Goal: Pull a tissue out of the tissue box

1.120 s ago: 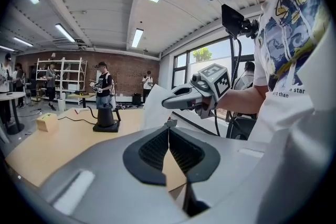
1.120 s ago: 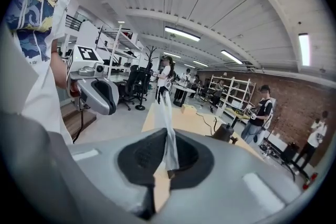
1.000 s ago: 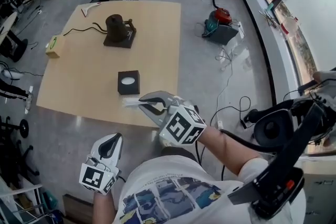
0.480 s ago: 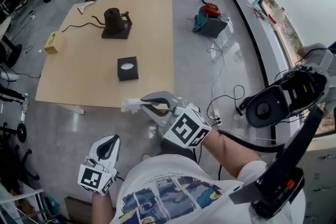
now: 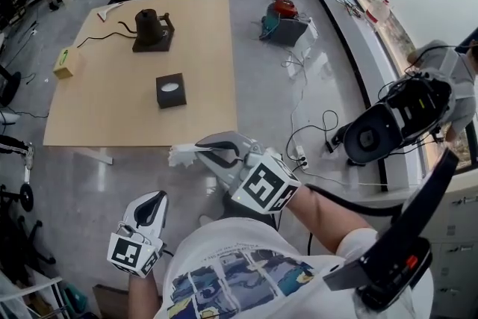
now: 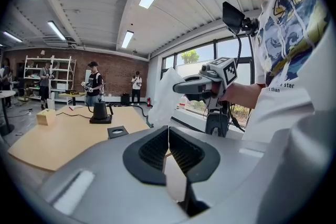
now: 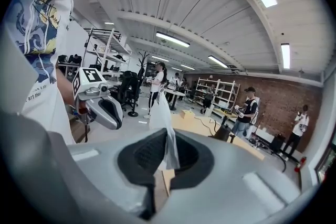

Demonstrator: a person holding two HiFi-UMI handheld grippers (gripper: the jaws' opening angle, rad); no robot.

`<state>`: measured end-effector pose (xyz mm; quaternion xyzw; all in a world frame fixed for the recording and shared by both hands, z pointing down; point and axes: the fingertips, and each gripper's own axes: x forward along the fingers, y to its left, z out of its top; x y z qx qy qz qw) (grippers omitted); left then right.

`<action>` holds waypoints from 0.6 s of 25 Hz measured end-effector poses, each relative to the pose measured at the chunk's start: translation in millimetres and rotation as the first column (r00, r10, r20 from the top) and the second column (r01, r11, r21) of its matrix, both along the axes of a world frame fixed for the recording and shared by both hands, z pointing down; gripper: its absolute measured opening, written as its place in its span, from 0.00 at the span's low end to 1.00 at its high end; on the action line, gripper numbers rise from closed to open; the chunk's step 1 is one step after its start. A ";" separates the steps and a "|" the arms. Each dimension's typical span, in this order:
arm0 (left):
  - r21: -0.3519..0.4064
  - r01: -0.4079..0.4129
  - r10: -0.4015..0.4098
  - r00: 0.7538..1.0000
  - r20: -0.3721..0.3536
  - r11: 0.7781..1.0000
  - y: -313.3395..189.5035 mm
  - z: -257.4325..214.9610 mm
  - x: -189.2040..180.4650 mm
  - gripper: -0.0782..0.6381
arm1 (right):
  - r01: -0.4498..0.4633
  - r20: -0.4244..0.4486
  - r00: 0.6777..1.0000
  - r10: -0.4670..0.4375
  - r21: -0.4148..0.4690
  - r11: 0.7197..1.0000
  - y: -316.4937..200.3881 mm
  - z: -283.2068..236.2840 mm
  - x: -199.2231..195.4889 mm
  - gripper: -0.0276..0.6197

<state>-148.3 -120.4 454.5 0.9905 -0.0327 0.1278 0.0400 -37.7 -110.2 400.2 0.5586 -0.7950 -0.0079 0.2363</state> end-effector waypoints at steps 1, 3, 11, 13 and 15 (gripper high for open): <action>-0.001 -0.002 0.002 1.000 -0.005 1.000 0.7 -0.5 -0.3 0.12 | 0.000 -0.001 1.000 0.000 0.002 1.000 1.2 -0.6 -1.4 0.05; -0.005 -0.006 0.006 1.000 -0.014 1.000 0.8 0.2 -0.5 0.12 | 0.001 -0.006 1.000 -0.001 0.002 1.000 2.0 -0.9 -2.2 0.05; -0.009 0.000 0.000 1.000 -0.019 1.000 -4.1 0.6 -1.7 0.12 | 0.010 -0.010 1.000 -0.010 -0.001 1.000 -2.2 -1.9 -3.9 0.05; -0.010 0.011 -0.011 1.000 -0.017 1.000 -4.0 -1.6 -1.0 0.12 | 0.017 -0.009 1.000 -0.017 0.001 1.000 -1.4 -2.4 -3.4 0.05; -0.008 0.014 -0.014 1.000 -0.025 1.000 -6.5 -4.1 4.8 0.13 | 0.024 -0.002 1.000 -0.024 0.012 1.000 -1.9 -4.9 0.2 0.05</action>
